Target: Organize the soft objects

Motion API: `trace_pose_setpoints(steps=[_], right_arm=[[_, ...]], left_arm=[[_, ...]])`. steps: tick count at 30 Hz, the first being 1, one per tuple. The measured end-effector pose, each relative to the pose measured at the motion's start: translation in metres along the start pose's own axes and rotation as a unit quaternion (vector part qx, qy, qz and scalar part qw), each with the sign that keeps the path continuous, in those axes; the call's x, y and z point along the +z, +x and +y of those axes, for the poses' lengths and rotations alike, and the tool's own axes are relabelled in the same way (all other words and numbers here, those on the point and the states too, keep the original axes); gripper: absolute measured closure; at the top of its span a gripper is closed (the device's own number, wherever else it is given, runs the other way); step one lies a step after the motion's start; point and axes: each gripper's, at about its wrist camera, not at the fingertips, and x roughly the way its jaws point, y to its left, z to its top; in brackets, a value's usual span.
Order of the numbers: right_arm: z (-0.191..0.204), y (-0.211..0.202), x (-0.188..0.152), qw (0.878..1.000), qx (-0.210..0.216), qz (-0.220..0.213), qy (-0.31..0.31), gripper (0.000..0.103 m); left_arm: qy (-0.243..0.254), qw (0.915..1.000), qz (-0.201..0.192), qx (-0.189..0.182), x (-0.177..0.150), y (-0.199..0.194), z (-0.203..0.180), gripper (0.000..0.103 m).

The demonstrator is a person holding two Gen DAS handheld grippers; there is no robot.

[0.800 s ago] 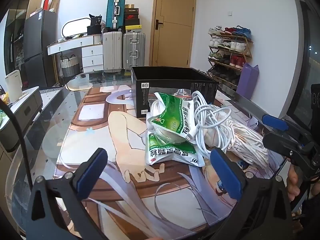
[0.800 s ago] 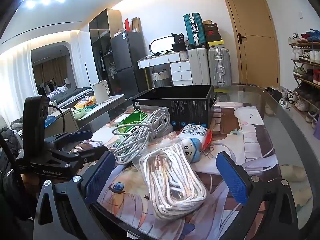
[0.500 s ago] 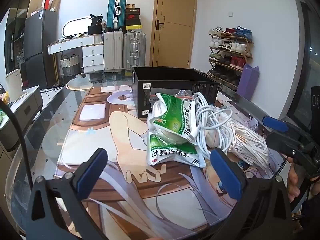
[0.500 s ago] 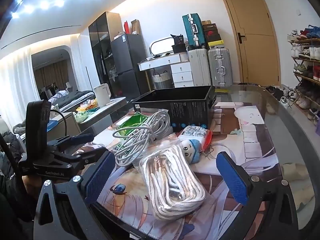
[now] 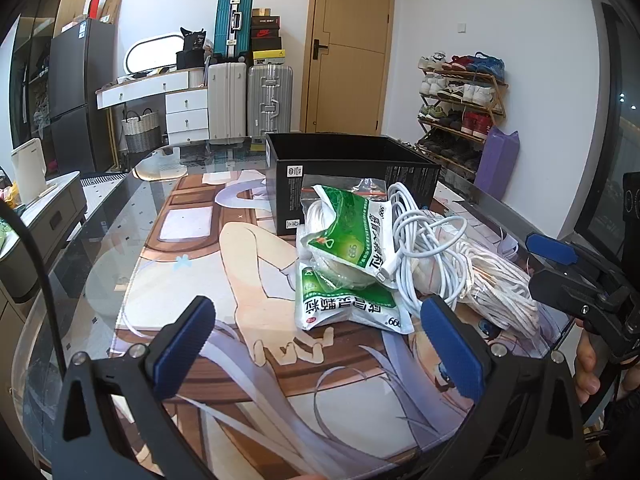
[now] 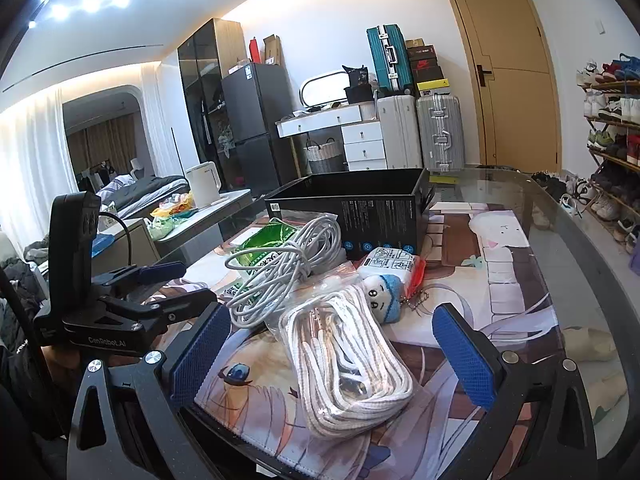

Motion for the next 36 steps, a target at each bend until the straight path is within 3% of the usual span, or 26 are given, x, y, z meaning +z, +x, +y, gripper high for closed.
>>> trace_pose_setpoints(steps=[36], right_arm=[[-0.0038, 0.0084, -0.0046, 1.000, -0.009, 0.022, -0.001, 0.000]], left_arm=[[0.001, 1.0000, 0.002, 0.001, 0.0031, 0.0021, 0.0013, 0.000]])
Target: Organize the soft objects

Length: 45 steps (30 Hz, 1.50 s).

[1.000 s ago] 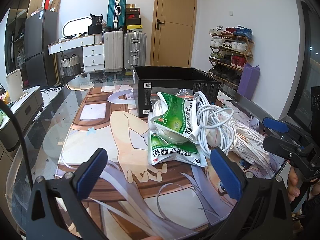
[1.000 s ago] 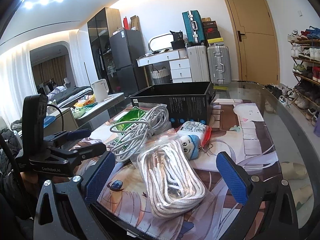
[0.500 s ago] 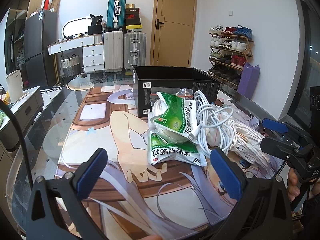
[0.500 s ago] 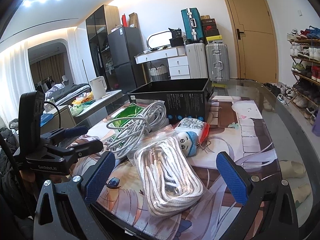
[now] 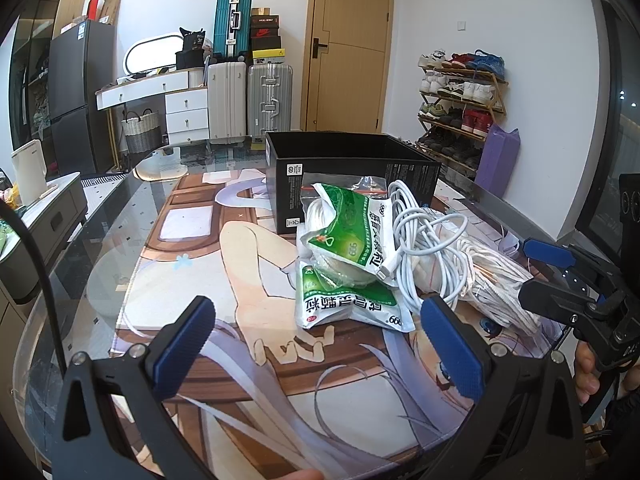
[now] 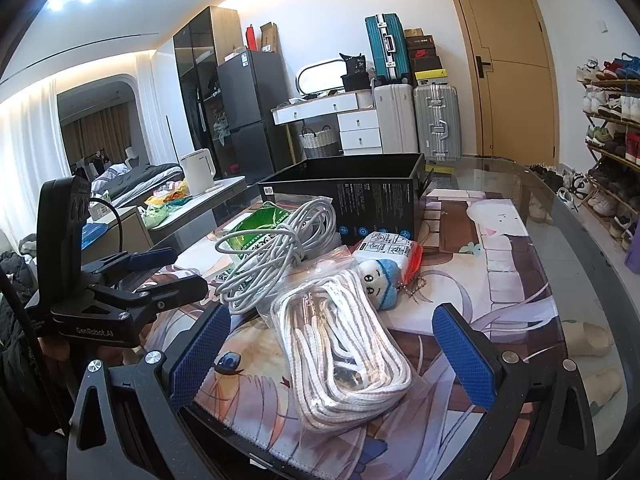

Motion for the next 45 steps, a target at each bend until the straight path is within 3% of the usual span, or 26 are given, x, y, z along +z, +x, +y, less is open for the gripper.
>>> trace_pose_setpoints(steps=[26, 45], right_arm=[[0.003, 0.005, -0.002, 1.000, 0.005, 0.011, -0.003, 0.000], [-0.006, 0.022, -0.005, 0.998, 0.010, 0.061, 0.017, 0.000]], left_arm=[[0.001, 1.0000, 0.000, 0.001, 0.000, 0.000, 0.000, 0.000], [0.002, 1.0000, 0.003, 0.002, -0.001, -0.001, 0.000, 0.000]])
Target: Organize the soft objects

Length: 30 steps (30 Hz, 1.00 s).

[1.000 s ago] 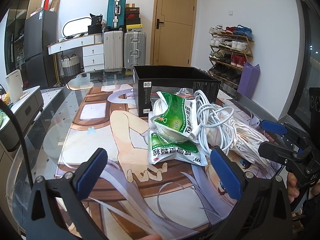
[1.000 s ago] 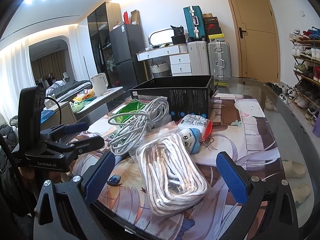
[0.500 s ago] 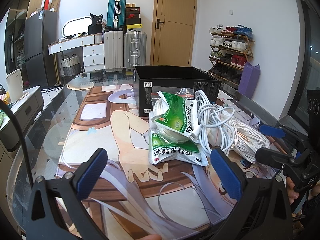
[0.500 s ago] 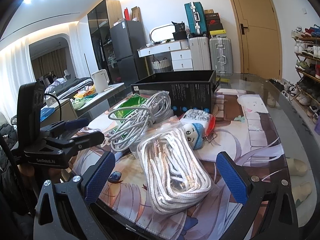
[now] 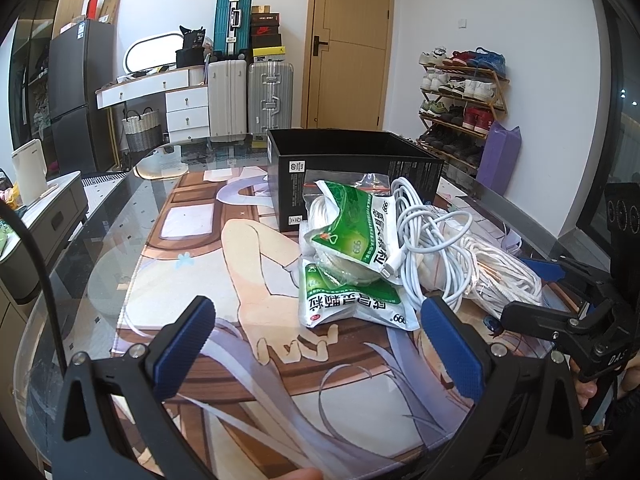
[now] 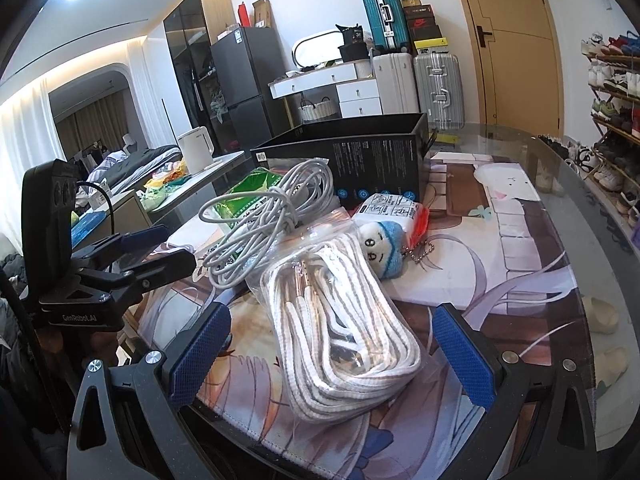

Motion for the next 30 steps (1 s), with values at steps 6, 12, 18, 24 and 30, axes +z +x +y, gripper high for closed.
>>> trace_pose_setpoints(steps=[6, 12, 18, 24, 30], right_arm=[[0.002, 0.006, -0.001, 1.000, 0.011, 0.011, -0.005, 0.000], [0.005, 0.009, -0.001, 1.000, 0.018, 0.015, -0.016, 0.002], [0.008, 0.011, -0.002, 0.999, 0.003, 0.022, -0.029, 0.024], [0.010, 0.010, -0.002, 0.999, -0.005, 0.023, -0.047, 0.048], [0.010, 0.003, -0.001, 0.999, -0.005, 0.006, -0.050, 0.055]], left_arm=[[0.000, 1.0000, 0.000, 0.000, -0.005, 0.002, 0.002, 0.000], [0.000, 1.0000, 0.001, 0.000, -0.005, 0.002, 0.002, 0.000], [0.000, 1.0000, 0.002, 0.000, -0.005, 0.002, 0.002, 0.000], [0.001, 1.0000, 0.002, 0.001, -0.006, 0.003, 0.002, 0.000], [-0.001, 1.0000, 0.002, 0.001, -0.009, 0.002, 0.003, 0.000]])
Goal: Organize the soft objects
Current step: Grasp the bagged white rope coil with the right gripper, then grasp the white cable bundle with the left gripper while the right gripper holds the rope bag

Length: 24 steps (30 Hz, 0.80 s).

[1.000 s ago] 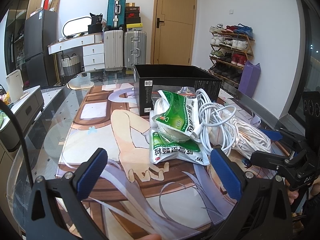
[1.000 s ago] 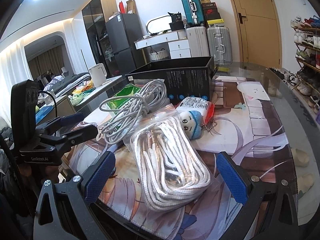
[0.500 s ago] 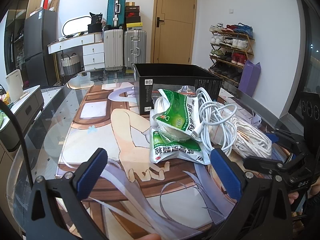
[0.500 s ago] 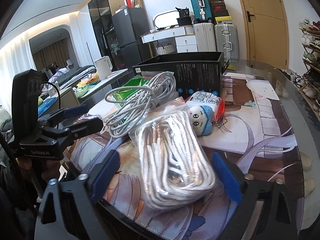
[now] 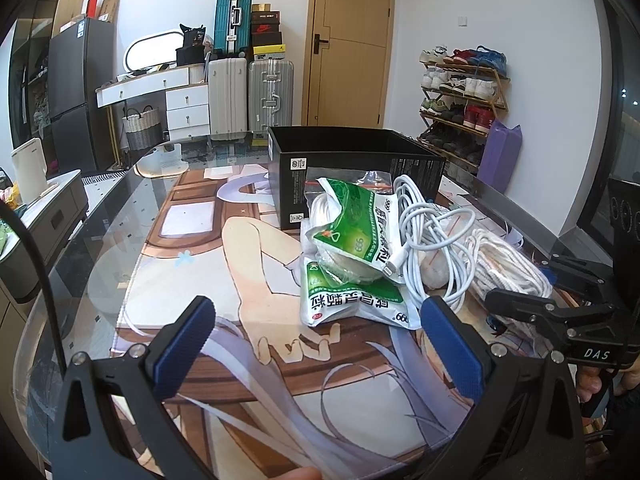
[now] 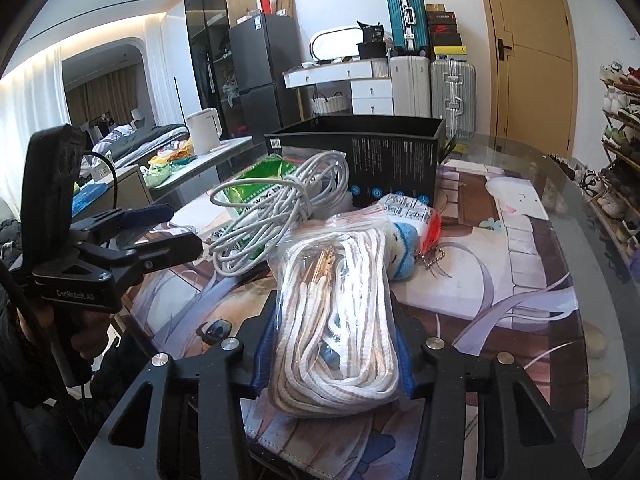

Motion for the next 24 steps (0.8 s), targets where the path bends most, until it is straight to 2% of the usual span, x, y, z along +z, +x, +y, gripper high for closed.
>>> trace_pose_setpoints(steps=[7, 14, 24], right_arm=[[-0.004, -0.011, 0.002, 1.000, -0.009, -0.023, 0.010, 0.057], [-0.018, -0.023, 0.005, 0.998, -0.029, -0.049, 0.036, 0.057], [-0.024, -0.031, 0.007, 0.995, -0.032, -0.070, 0.058, 0.057]], left_arm=[[-0.006, 1.0000, 0.003, -0.003, 0.001, 0.006, 0.003, 0.000], [-0.009, 0.9997, 0.003, -0.023, 0.006, 0.003, 0.003, 0.000], [-0.003, 0.9992, -0.002, -0.040, 0.023, -0.006, -0.006, 0.000]])
